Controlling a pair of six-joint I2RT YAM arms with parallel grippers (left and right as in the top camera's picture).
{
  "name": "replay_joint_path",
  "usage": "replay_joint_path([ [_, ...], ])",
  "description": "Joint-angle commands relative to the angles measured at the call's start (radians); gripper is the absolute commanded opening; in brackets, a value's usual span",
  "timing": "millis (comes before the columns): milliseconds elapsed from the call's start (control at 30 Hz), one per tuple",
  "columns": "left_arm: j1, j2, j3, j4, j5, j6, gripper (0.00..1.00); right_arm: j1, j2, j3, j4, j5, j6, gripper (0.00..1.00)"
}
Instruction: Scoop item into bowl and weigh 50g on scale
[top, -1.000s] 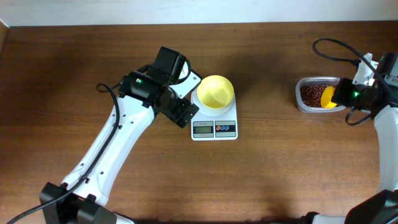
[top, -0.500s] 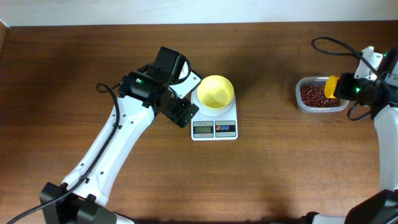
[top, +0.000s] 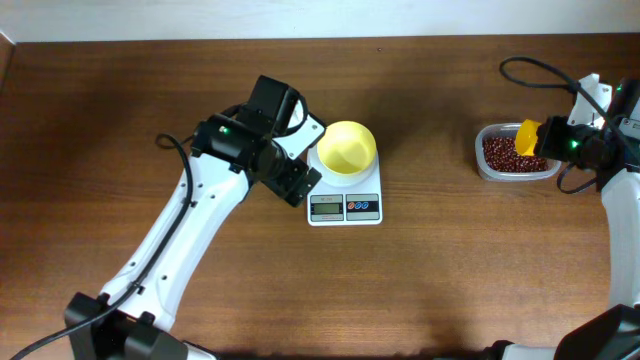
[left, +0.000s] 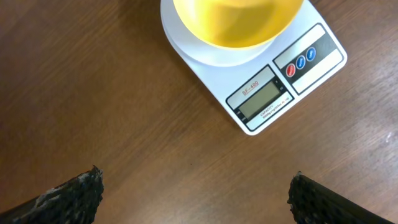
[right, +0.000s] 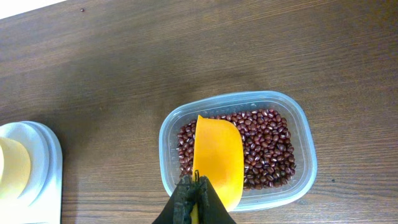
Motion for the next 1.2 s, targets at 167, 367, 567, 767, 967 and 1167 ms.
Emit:
replay_joint_path([
  [167, -0.198, 0.234, -0.008, 0.056, -0.092, -0.075, 0.99, -0.002, 0.003, 0.021, 0.013, -0.016, -0.01, 0.04],
  [367, -0.261, 0.312, -0.008, 0.166, -0.179, -0.227, 0.99, -0.002, 0.003, 0.021, 0.014, -0.016, -0.01, 0.04],
  [567, -0.261, 0.322, -0.04, 0.203, -0.263, -0.432, 0.99, -0.002, 0.003, 0.021, 0.014, -0.016, -0.01, 0.04],
  [767, -0.305, 0.325, -0.056, 0.194, -0.258, -0.583, 0.99, -0.002, 0.003, 0.021, 0.013, -0.016, -0.01, 0.04],
  [967, -0.356, 0.392, -0.058, 0.19, -0.308, -0.706, 0.99, -0.002, 0.003, 0.021, 0.013, -0.016, -0.01, 0.04],
  [1167, -0.356, 0.4, -0.06, 0.172, -0.338, -0.794, 0.99, -0.002, 0.003, 0.021, 0.013, -0.016, -0.01, 0.04],
])
